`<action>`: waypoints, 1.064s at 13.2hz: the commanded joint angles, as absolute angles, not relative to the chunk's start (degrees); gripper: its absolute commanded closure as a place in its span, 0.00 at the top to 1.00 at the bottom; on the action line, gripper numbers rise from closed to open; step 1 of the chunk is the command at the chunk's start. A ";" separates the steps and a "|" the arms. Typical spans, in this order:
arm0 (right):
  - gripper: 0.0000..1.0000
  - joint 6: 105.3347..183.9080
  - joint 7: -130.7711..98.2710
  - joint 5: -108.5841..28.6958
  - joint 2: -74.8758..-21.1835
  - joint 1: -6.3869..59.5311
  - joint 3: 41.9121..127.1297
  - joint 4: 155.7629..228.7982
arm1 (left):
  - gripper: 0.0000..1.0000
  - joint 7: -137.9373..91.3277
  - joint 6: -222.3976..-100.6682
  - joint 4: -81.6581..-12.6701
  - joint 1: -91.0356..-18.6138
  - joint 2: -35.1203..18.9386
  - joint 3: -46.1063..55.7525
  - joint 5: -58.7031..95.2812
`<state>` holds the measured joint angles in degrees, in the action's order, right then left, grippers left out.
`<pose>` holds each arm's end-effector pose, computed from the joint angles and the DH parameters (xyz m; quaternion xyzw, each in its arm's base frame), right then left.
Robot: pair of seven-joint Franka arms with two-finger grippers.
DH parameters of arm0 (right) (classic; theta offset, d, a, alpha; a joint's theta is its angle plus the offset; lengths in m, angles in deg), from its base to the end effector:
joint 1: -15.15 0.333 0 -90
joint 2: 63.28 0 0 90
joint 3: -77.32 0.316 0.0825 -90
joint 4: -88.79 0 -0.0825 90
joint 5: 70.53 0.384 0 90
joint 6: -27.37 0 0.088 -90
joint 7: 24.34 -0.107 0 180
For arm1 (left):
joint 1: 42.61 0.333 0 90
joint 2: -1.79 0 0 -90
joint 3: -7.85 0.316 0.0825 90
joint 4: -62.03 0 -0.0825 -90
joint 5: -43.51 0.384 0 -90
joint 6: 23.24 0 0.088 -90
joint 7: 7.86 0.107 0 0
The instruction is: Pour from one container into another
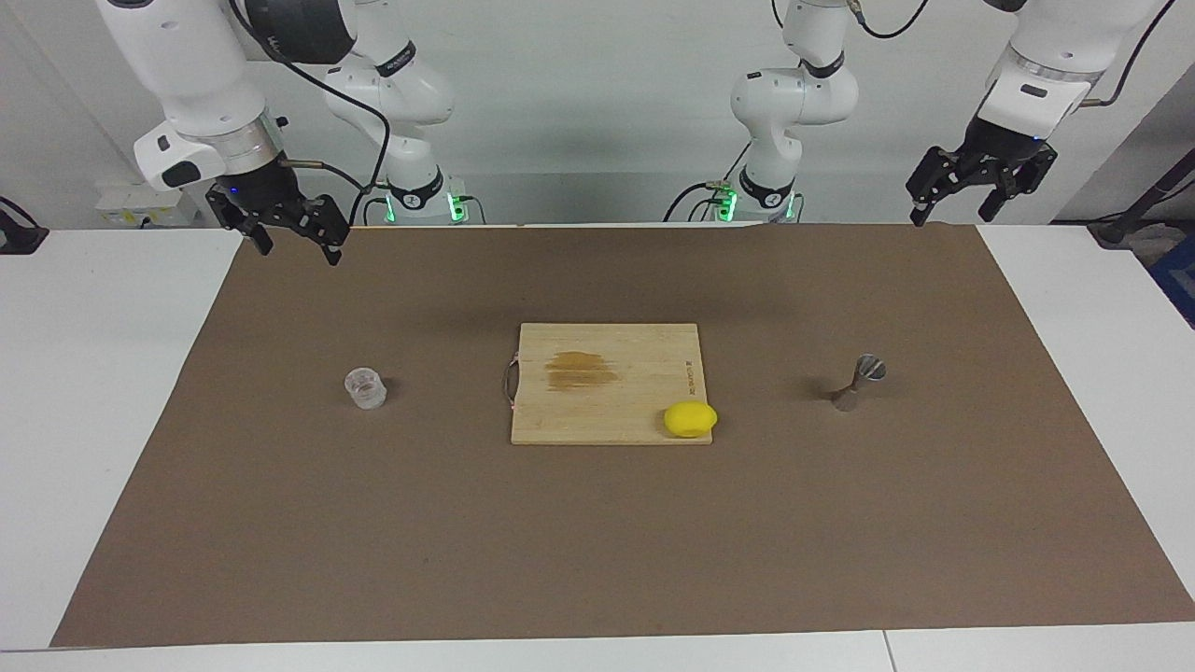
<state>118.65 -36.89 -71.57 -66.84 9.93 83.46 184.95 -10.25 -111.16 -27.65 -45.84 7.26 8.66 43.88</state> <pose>0.5356 0.0084 0.6093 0.9947 -0.1011 -0.0102 0.0137 0.5200 -0.0208 0.6752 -0.9995 0.0001 -0.0324 0.0012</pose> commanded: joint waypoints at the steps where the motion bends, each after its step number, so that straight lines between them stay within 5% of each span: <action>1: 1.00 119.31 -36.20 -71.06 -68.56 9.70 83.65 186.88 | 1.00 -11.11 -116.39 -29.72 -47.26 8.38 8.38 43.43; 11: 0.94 119.84 -39.01 -70.97 -68.73 9.79 83.65 187.58 | 1.00 -4.46 -117.82 -29.73 -44.30 7.69 9.61 37.75; 14: 1.00 119.31 -39.19 -70.97 -69.08 9.79 83.82 188.11 | 1.00 5.55 -114.74 -30.34 -40.95 7.51 9.61 27.81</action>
<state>118.65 -37.82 -71.57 -67.24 10.05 83.46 185.90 -0.20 -116.66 -29.40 -42.67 7.07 9.82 32.30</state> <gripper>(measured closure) 0.004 0.000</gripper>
